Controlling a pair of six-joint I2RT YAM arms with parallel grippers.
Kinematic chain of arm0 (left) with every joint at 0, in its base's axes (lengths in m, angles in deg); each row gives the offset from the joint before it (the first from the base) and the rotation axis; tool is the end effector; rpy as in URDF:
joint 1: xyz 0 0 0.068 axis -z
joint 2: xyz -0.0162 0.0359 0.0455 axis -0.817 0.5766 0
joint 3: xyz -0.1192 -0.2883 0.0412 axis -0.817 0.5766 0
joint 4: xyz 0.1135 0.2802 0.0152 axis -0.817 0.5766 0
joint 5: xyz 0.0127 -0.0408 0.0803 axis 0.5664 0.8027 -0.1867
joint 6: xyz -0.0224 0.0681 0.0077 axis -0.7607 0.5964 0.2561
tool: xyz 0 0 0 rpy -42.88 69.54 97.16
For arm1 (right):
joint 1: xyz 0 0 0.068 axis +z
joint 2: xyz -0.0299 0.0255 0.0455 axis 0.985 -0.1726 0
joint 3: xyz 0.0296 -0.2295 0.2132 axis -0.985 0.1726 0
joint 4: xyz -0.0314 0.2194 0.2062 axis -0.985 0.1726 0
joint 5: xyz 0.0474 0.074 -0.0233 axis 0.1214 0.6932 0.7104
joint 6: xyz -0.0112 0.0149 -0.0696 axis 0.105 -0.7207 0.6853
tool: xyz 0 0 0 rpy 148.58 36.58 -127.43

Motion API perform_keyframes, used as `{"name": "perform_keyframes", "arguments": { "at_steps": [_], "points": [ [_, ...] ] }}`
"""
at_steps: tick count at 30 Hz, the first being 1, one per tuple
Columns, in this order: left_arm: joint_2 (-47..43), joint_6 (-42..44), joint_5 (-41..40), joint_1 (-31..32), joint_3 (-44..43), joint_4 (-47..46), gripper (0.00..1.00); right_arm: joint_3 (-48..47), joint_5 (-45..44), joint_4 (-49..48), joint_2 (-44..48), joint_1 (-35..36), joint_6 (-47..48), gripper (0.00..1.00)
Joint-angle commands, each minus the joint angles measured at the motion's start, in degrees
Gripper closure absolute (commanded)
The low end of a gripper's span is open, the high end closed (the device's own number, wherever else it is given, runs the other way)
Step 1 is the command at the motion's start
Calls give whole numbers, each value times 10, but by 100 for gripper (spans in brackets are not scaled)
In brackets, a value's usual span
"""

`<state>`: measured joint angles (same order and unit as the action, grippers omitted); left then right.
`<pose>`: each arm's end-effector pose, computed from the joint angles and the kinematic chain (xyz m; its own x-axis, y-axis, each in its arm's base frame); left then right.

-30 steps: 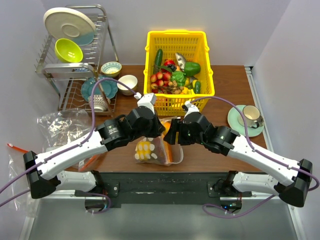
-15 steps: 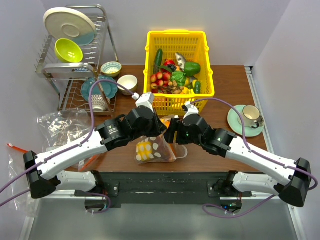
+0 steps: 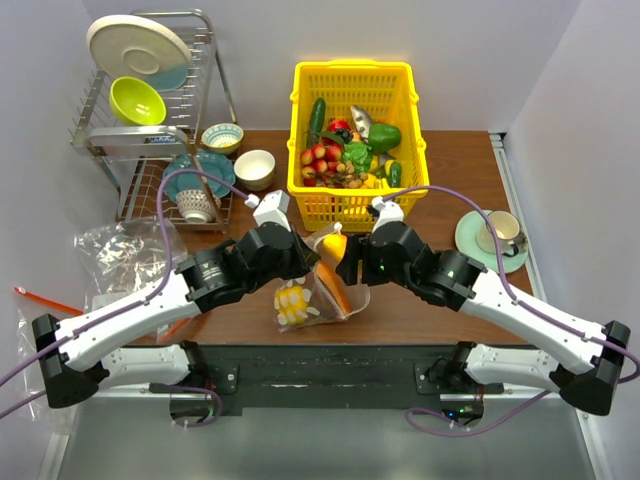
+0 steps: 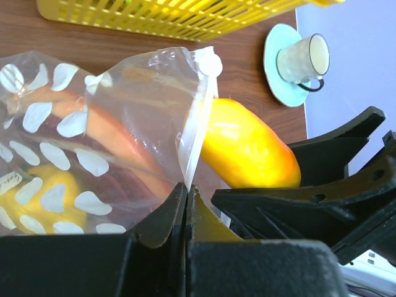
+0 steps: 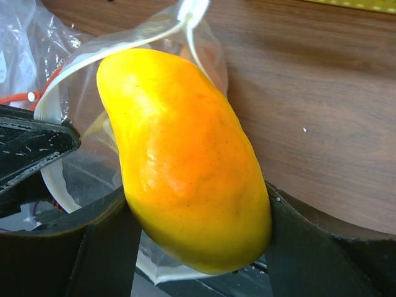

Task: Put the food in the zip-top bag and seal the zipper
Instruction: Place the fake fruit in the zipper food storage bag.

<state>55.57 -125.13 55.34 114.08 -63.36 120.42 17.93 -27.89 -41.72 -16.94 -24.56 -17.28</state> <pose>0.1603 -0.2308 0.3711 -0.7194 -0.3950 -0.5714 0.0840 0.7671 -0.6361 0.1628 0.2101 0.3497 -0.7039 0.0655 -0.7073 -0.3042 0.8720 0.3835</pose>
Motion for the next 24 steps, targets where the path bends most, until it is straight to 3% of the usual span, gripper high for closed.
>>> {"name": "perform_keyframes", "arguments": {
  "at_steps": [1, 9, 16, 24],
  "points": [
    [-38, 23, -40, 0, 9, -31, 100, -67, 7, 77, -23, 3, 7, 40],
    [-49, 85, -65, 1, 6, -35, 100, -60, 97, 67, -45, 36, -67, 44],
    [-62, 123, -59, 0, 4, -60, 100, -55, 126, -13, -107, 55, -125, 45],
    [-83, 127, -8, 1, 53, -107, 100, -6, 59, -108, -109, 55, -205, 43]
  ]
}}
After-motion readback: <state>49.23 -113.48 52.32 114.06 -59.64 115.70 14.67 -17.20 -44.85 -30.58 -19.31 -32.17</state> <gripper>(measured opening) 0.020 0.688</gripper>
